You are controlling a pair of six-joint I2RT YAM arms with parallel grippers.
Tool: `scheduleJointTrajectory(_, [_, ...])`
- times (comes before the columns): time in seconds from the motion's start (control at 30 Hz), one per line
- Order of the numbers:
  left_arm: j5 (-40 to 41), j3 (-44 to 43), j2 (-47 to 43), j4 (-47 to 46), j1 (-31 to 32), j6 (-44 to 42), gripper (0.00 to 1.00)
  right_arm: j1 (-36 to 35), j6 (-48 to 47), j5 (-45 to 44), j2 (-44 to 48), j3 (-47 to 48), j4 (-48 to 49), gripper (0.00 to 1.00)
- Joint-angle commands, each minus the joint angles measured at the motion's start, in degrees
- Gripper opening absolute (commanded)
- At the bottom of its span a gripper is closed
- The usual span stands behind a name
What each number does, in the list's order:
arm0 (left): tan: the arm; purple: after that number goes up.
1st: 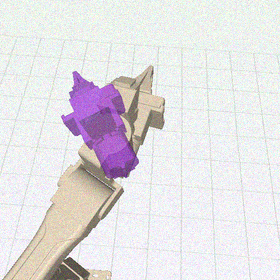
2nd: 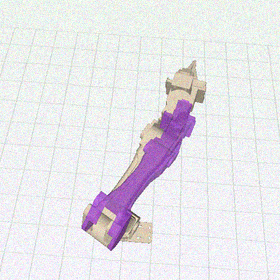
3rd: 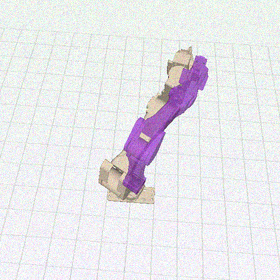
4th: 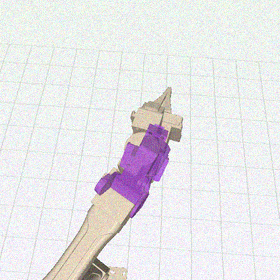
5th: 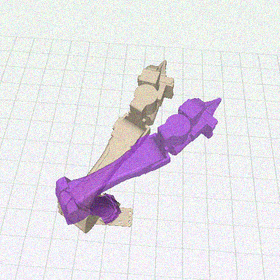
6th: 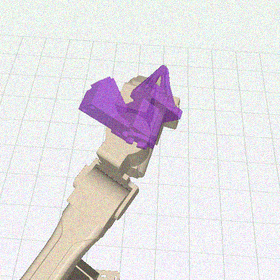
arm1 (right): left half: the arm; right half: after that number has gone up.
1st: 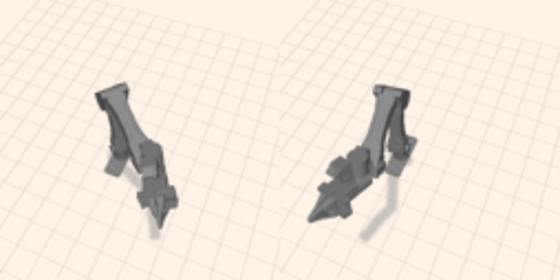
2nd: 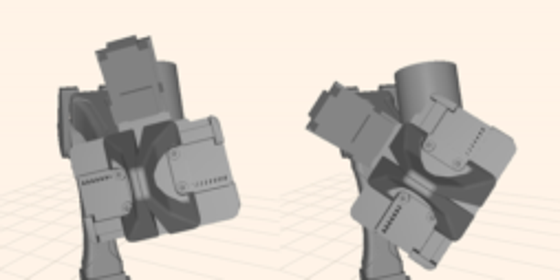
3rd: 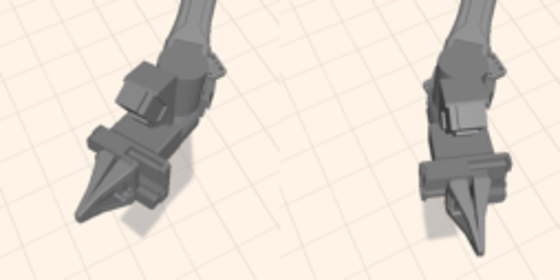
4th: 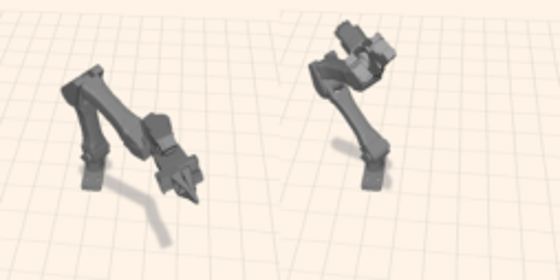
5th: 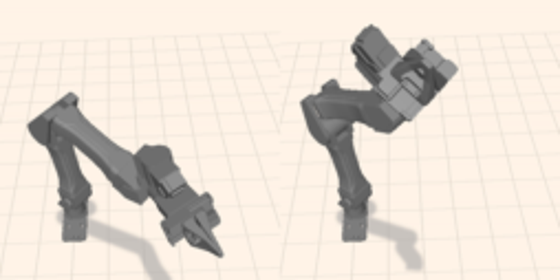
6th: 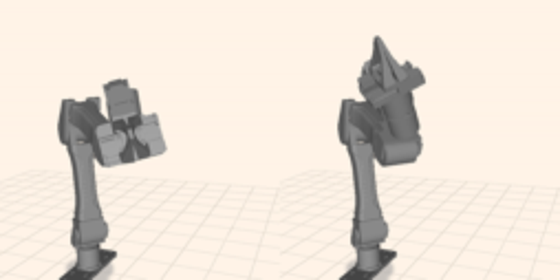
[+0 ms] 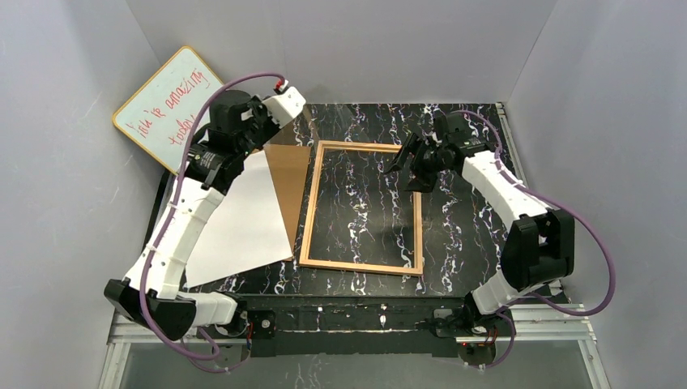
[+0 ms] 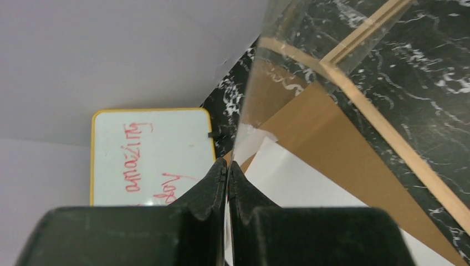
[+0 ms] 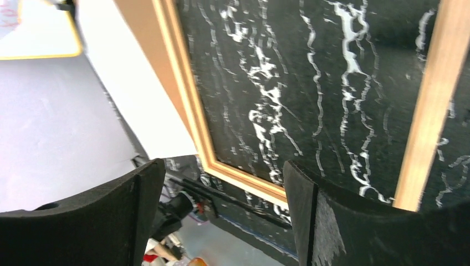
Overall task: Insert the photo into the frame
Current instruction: Turn over the photo frame at the center of the board.
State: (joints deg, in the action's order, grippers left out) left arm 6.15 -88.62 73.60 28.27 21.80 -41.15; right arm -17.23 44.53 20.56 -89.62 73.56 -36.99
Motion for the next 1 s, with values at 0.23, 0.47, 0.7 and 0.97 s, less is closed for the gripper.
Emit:
scheduleJointTrajectory(0.23, [-16.3, 14.4, -12.2, 6.5, 12.6, 12.6, 0.0, 7.1, 16.6, 16.6, 7.5, -9.8, 12.1, 0.87])
scheduleJointTrajectory(0.47, [-24.3, 27.8, -15.4, 6.6, 15.8, 21.7, 0.0, 7.0, 25.3, 13.9, 15.7, -22.7, 17.9, 0.87])
scheduleJointTrajectory(0.7, [-26.9, 37.6, -14.8, 0.7, 19.2, 25.8, 0.0, 6.1, 28.4, 13.1, 19.2, -32.6, 22.2, 0.87])
scheduleJointTrajectory(0.97, [-25.7, 43.8, -16.5, -0.8, 23.8, 22.0, 0.0, 0.9, 32.2, 7.0, 18.3, -36.2, 21.9, 0.87])
